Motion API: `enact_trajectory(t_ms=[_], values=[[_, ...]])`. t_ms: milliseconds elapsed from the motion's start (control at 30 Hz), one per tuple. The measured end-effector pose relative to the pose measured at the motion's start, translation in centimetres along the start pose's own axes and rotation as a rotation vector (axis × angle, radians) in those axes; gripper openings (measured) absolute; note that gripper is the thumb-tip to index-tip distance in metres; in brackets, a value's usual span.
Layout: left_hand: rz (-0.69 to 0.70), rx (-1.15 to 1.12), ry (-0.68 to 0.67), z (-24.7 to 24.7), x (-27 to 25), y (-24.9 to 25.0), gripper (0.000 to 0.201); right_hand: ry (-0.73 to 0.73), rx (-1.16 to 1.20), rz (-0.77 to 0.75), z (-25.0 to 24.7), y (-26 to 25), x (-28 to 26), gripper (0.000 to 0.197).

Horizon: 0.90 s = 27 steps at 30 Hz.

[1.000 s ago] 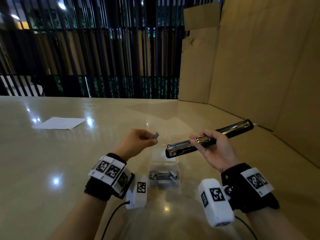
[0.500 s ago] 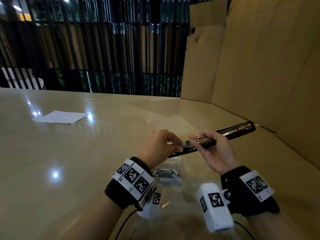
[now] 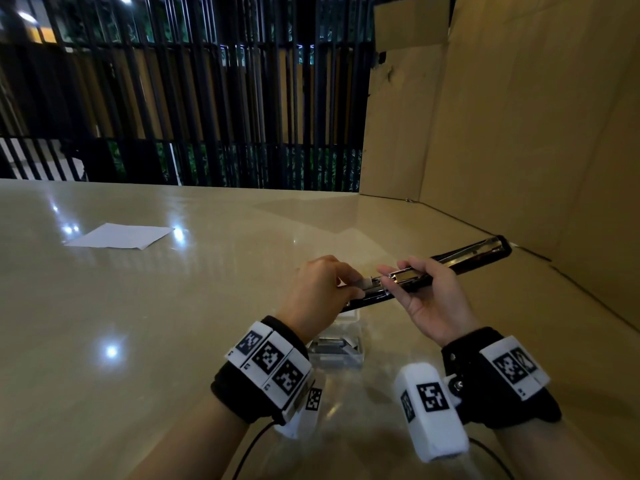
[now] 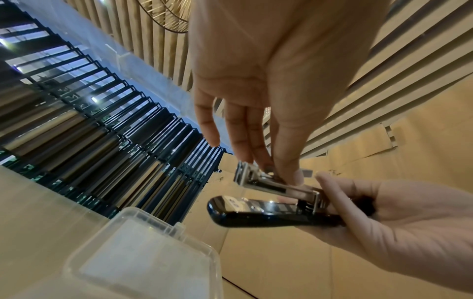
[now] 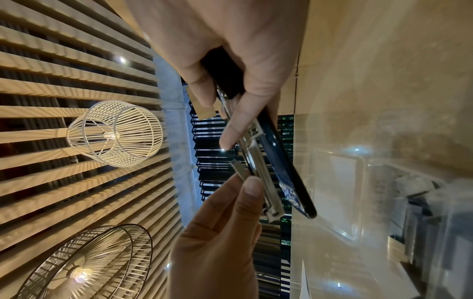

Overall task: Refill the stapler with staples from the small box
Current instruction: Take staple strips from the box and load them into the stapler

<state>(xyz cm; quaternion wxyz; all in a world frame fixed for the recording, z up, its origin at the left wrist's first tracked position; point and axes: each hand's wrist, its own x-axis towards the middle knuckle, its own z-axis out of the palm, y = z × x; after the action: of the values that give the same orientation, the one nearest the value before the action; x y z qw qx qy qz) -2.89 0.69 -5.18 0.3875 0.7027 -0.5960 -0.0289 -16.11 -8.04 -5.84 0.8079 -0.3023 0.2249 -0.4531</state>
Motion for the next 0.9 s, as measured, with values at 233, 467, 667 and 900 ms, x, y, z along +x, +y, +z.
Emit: enact_trajectory(t_ms=[233, 467, 667, 900], values=[[-0.011, 0.018, 0.002, -0.06, -0.03, -0.13, 0.018, 0.005, 0.007, 0.004, 0.00, -0.07, -0.07, 0.014], [0.068, 0.016, 0.063, 0.17, -0.29, 0.18, 0.018, 0.017, 0.011, 0.004, 0.06, -0.18, -0.10, 0.014], [0.052, 0.067, 0.029, 0.29, -0.26, -0.04, 0.020, 0.012, 0.011, 0.000, 0.16, -0.22, -0.11, 0.014], [-0.004, 0.030, 0.026, 0.48, -0.04, -0.34, 0.015, 0.012, 0.011, -0.001, 0.11, -0.26, -0.09, 0.016]])
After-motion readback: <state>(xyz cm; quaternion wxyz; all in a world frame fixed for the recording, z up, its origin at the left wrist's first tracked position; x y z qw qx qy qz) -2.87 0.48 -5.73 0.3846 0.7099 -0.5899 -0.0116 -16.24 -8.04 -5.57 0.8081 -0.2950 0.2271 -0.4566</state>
